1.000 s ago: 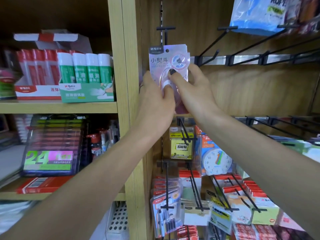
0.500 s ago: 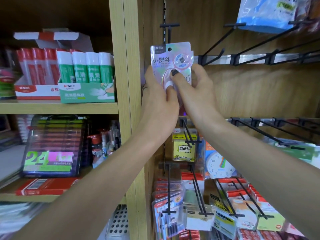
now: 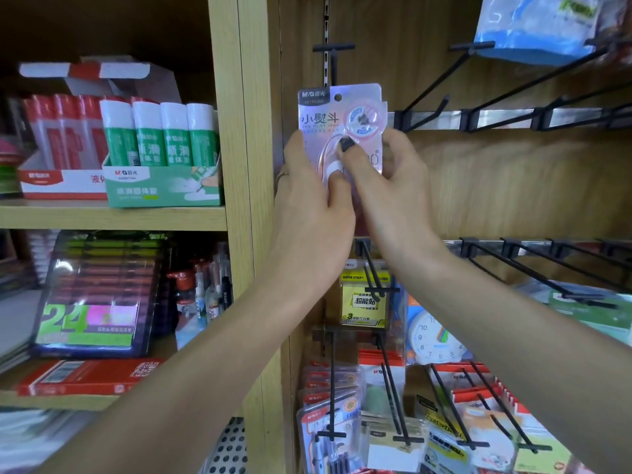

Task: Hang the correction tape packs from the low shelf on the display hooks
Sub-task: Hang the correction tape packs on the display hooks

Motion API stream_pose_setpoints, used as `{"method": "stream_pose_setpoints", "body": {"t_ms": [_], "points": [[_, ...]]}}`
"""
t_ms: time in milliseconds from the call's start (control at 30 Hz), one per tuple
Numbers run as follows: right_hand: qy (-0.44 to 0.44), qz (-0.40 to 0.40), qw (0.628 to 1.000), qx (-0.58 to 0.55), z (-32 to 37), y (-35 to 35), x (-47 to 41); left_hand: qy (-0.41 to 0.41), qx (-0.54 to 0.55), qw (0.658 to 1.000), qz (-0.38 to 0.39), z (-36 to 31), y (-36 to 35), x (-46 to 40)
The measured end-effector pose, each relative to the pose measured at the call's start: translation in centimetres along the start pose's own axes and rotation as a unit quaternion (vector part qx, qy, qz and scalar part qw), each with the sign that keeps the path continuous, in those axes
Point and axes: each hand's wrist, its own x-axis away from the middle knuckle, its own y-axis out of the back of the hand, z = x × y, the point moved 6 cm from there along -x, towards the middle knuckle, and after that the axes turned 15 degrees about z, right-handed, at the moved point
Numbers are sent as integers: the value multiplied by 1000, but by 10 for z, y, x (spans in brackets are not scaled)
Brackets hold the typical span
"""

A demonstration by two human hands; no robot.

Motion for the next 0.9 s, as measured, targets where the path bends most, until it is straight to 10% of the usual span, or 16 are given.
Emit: {"method": "stream_pose_setpoints", "body": {"t_ms": [900], "points": [[-43,13,999,10,-4,2,-11,42,-10,999,-33,-2,-2,-1]]}}
